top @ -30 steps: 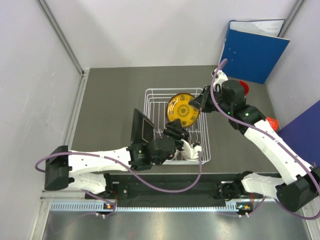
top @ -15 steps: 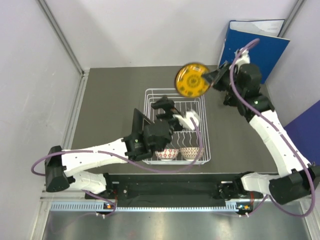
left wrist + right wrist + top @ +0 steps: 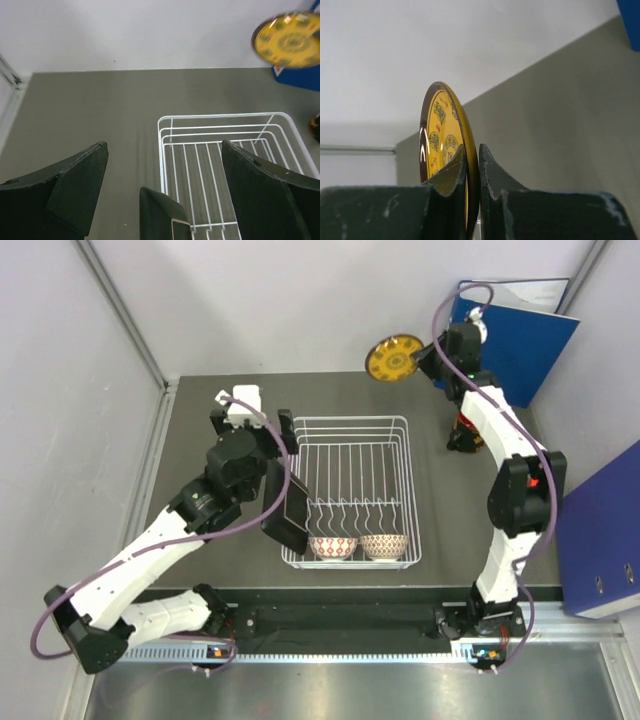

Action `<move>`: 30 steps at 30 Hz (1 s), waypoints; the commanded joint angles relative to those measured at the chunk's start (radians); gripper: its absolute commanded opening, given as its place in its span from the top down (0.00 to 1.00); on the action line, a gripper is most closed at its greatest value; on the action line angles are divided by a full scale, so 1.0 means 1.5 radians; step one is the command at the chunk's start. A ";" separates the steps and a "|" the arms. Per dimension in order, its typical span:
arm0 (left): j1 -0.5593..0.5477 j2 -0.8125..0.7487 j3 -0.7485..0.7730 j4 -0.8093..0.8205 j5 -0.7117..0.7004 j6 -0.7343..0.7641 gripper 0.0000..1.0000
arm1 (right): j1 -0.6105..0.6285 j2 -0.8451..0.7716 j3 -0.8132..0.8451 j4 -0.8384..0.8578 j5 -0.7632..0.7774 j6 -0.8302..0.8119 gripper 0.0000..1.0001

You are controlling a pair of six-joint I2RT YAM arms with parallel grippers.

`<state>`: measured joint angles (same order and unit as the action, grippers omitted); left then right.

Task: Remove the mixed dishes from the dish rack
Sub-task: Place the plate at the center of the board.

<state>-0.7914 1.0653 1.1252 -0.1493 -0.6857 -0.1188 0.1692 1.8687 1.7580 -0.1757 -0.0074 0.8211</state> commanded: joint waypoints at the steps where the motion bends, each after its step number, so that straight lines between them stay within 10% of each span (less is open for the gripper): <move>1: 0.025 -0.034 -0.044 -0.005 0.104 -0.145 0.01 | -0.008 0.058 0.052 0.018 0.017 -0.013 1.00; 9: 0.030 -0.025 -0.082 0.041 0.143 -0.163 0.01 | -0.018 0.142 0.023 0.174 -0.071 0.065 1.00; 30: 0.035 0.043 -0.066 0.031 0.180 -0.178 0.01 | -0.004 0.298 0.121 -0.006 -0.068 0.033 1.00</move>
<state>-0.7456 1.1217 1.0000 -0.1364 -0.4335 -0.3653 0.1551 2.3062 1.8538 -0.1555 -0.1154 0.9073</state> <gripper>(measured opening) 0.991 0.059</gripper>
